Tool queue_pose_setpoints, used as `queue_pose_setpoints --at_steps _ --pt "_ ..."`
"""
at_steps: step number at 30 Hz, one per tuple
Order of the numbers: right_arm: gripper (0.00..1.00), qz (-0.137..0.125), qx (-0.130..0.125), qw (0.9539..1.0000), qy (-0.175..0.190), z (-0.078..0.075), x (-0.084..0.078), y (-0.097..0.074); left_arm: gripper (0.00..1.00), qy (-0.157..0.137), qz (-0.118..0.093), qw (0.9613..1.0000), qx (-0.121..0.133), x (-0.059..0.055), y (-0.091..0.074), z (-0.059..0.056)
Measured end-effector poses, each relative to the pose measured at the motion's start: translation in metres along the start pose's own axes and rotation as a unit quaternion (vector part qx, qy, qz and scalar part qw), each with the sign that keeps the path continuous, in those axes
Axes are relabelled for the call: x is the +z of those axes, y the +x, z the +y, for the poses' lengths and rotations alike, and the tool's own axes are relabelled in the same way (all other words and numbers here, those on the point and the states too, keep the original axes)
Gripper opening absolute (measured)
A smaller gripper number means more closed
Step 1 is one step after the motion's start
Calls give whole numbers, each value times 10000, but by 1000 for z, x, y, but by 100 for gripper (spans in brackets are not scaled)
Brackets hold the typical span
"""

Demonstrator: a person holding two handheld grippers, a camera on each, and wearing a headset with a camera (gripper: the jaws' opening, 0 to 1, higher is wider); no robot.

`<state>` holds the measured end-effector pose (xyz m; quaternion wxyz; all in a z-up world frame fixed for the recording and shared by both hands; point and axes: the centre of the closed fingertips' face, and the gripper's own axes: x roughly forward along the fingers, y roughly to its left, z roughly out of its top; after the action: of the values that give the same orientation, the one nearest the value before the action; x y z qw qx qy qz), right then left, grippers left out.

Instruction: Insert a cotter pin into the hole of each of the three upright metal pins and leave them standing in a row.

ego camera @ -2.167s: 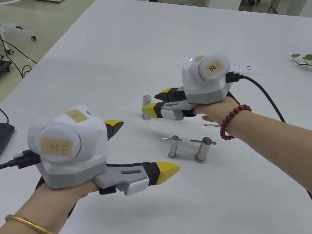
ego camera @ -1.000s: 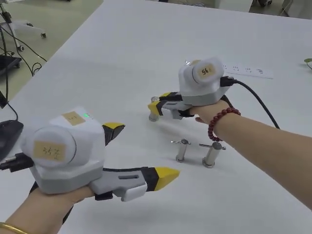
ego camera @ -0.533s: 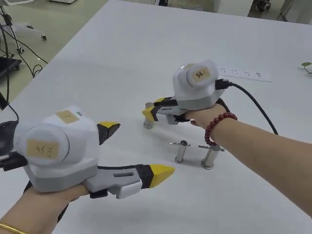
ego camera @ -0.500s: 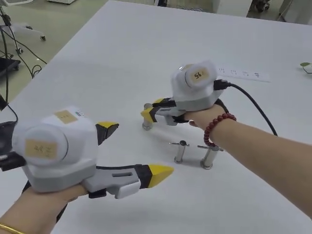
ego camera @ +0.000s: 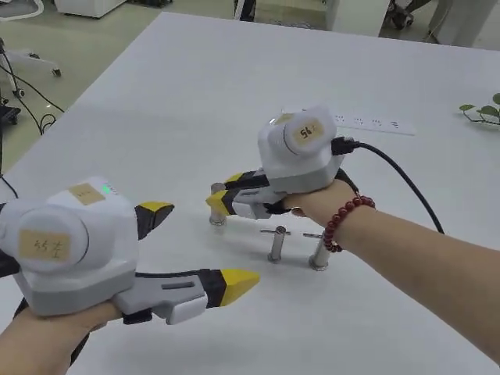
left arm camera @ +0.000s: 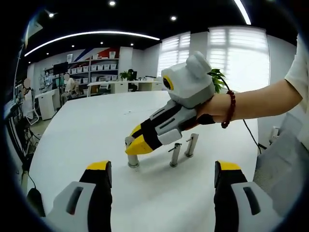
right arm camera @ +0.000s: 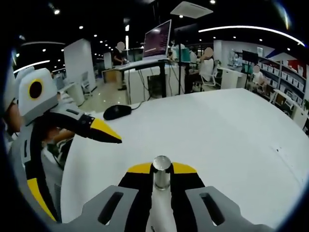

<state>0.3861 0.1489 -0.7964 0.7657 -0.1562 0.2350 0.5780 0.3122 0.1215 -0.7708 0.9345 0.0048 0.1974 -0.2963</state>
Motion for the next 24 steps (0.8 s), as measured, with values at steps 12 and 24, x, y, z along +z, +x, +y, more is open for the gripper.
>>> queue_pose_setpoints --at_steps 12,24 --pt "13 -27 141 9998 -127 32 -5 -28 87 -39 -86 9999 65 1 -9 -1" --pt "13 55 106 9996 -238 46 -27 -60 85 -29 -134 9999 -41 5 -6 -12"
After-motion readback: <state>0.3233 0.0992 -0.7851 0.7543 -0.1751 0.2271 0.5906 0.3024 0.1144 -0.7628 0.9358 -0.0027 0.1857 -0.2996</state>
